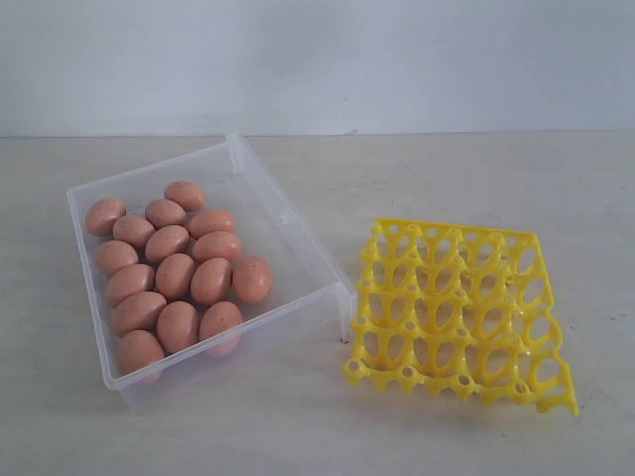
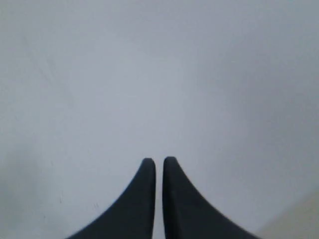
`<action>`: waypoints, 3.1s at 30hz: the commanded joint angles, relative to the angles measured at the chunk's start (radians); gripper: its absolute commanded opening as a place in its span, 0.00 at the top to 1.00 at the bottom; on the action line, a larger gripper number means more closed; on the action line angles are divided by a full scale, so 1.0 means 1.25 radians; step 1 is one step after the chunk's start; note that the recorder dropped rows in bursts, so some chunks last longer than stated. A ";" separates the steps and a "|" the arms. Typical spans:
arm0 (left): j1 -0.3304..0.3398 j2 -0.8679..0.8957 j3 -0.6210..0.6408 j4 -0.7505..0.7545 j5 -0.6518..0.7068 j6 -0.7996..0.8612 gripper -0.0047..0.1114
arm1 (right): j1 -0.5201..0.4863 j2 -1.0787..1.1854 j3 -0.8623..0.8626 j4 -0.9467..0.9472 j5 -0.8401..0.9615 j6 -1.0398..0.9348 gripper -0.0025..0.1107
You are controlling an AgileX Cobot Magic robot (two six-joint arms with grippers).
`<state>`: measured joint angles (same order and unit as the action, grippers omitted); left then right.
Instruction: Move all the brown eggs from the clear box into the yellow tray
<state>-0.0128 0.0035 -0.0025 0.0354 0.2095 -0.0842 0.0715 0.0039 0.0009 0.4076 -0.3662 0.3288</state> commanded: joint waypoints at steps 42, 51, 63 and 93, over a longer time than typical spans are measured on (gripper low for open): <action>0.002 -0.003 0.002 0.001 -0.002 -0.001 0.92 | 0.186 1.459 -1.127 0.285 1.094 -0.877 0.97; 0.002 -0.003 0.002 0.001 -0.002 -0.001 0.92 | 0.231 1.498 -1.127 0.292 0.967 -0.911 0.54; 0.002 -0.003 0.002 0.001 -0.002 -0.001 0.92 | 0.230 1.493 -1.127 0.308 1.024 -0.682 0.44; 0.002 -0.003 0.002 0.001 -0.002 -0.001 0.92 | 0.309 1.702 -1.127 0.412 0.676 -0.584 0.44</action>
<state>-0.0128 0.0035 -0.0025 0.0354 0.2095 -0.0842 0.4581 2.1155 -1.4036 0.9615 0.4676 -0.3896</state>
